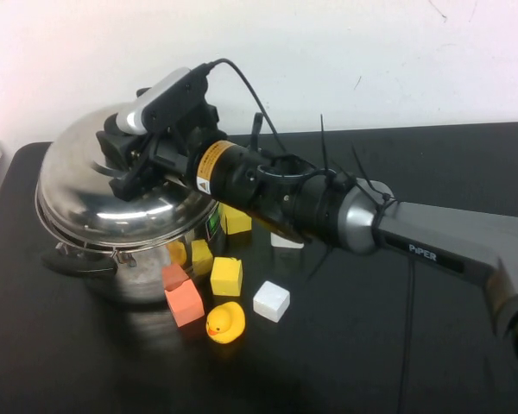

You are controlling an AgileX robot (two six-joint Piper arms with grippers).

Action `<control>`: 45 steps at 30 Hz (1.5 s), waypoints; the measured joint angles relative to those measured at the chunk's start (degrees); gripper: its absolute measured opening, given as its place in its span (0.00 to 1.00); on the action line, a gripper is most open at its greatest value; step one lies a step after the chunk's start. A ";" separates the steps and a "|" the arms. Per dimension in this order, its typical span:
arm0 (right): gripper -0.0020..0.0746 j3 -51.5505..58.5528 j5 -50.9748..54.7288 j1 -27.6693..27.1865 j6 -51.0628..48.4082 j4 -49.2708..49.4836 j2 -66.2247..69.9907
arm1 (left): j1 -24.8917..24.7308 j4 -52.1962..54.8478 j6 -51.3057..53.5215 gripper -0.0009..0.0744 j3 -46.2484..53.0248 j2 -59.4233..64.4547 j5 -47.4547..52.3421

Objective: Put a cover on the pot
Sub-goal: Place the pot lid on the pot

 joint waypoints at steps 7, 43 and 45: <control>0.49 -3.04 3.34 0.00 3.22 -1.52 1.45 | 0.00 0.00 0.00 0.01 0.00 0.00 0.00; 0.62 -3.49 16.67 0.68 5.73 -6.26 -5.00 | 0.00 -0.09 0.00 0.01 0.00 0.00 0.00; 0.62 -3.49 16.92 0.68 5.73 -7.07 -8.25 | 0.00 -0.09 0.00 0.01 0.00 0.00 0.00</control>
